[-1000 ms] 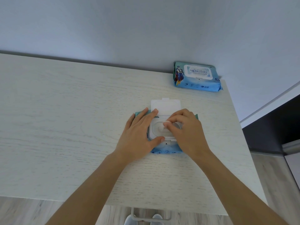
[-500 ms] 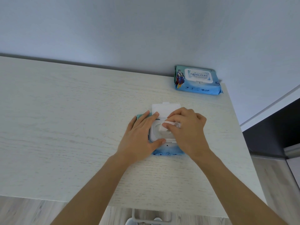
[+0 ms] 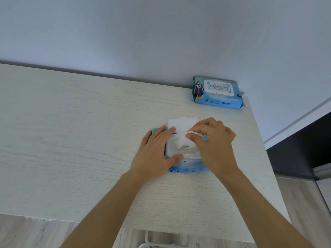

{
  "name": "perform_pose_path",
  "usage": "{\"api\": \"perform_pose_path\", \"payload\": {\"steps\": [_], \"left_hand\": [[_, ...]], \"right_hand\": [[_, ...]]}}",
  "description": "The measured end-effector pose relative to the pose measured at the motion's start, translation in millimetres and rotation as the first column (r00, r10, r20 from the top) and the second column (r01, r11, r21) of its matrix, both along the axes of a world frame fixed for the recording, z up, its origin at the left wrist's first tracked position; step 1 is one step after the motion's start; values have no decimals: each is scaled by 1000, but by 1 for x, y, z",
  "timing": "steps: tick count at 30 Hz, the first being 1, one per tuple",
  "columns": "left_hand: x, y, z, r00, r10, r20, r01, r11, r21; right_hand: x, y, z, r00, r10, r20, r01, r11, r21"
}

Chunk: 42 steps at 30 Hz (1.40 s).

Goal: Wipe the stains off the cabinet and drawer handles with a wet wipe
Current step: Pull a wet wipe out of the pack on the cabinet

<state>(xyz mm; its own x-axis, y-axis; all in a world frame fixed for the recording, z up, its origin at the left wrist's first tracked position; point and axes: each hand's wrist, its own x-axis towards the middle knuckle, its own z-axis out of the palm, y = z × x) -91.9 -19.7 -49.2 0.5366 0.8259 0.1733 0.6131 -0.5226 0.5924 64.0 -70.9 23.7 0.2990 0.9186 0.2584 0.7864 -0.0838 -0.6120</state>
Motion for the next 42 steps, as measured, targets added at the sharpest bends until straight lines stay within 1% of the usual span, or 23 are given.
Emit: {"api": "perform_pose_path", "payload": {"steps": [3,6,8,10,12,13,15,17,19,21,22,25,26,28,31,32,33,35,37,38,39,40,42], "left_hand": [[0,0,-1,1000,7,-8,-7,1000,17],[0,0,-1,1000,3,-3,-3,1000,25],[0,-1,-1,1000,-1,-5,1,999,37],[0,-1,-2,1000,-4,-10,4,999,48],[0,0,-2,1000,0,-11,0,999,37],[0,0,-2,1000,4,-13,-3,1000,30],[0,0,-2,1000,9,-20,-9,1000,24],[0,0,-1,1000,11,-22,-10,999,32],[0,-1,-1,1000,15,-22,-14,999,36],[0,-1,-1,1000,14,-25,-13,999,30],[1,-1,0,999,12,-29,-11,1000,29],[1,-1,0,999,2,-37,-1,1000,24],[1,-1,1,999,-2,-42,3,1000,21],[1,0,0,999,-4,-46,5,1000,25],[1,0,-1,999,-5,-38,6,1000,27],[1,0,-1,999,-3,-33,4,1000,25],[0,0,-1,1000,0,-29,1,1000,25],[0,0,-2,1000,6,-27,-5,1000,25],[0,1,-2,1000,9,-29,-9,1000,28],[0,1,-2,999,9,-32,-8,999,31],[0,1,-3,999,8,-38,-6,999,31],[0,1,-3,999,5,-43,-4,1000,30],[0,1,-4,999,7,-46,-6,1000,26]], "right_hand": [[3,-8,4,999,-12,-36,14,999,47],[-1,-16,1,999,39,-3,-39,997,63],[-3,-15,2,992,55,115,-57,998,22],[-4,-11,3,962,68,264,-62,998,-34],[-5,-6,4,923,83,375,-87,996,-8],[-6,-6,5,917,73,392,-90,996,25],[-4,-8,7,931,35,363,-76,992,100],[2,-14,8,969,-17,246,-19,989,144],[9,-19,8,983,-37,182,9,988,154],[11,-22,8,987,-16,162,-3,993,115],[10,-21,8,985,6,171,-19,997,72],[4,-16,7,955,107,278,-83,992,-98],[2,-12,7,946,130,298,-96,987,-128],[-3,-4,7,940,130,317,-97,988,-119],[-3,4,7,922,120,368,-112,993,-42],[-1,4,7,937,123,328,-126,992,-12],[1,3,8,961,133,241,-142,990,21],[3,-2,11,989,146,13,-147,986,81],[5,-9,16,974,121,-193,-93,984,150],[6,-11,19,960,100,-263,-53,982,181],[8,-12,24,949,74,-308,-10,979,203],[9,-11,29,946,43,-321,27,977,210],[12,-8,36,959,1,-282,48,985,165]]}}
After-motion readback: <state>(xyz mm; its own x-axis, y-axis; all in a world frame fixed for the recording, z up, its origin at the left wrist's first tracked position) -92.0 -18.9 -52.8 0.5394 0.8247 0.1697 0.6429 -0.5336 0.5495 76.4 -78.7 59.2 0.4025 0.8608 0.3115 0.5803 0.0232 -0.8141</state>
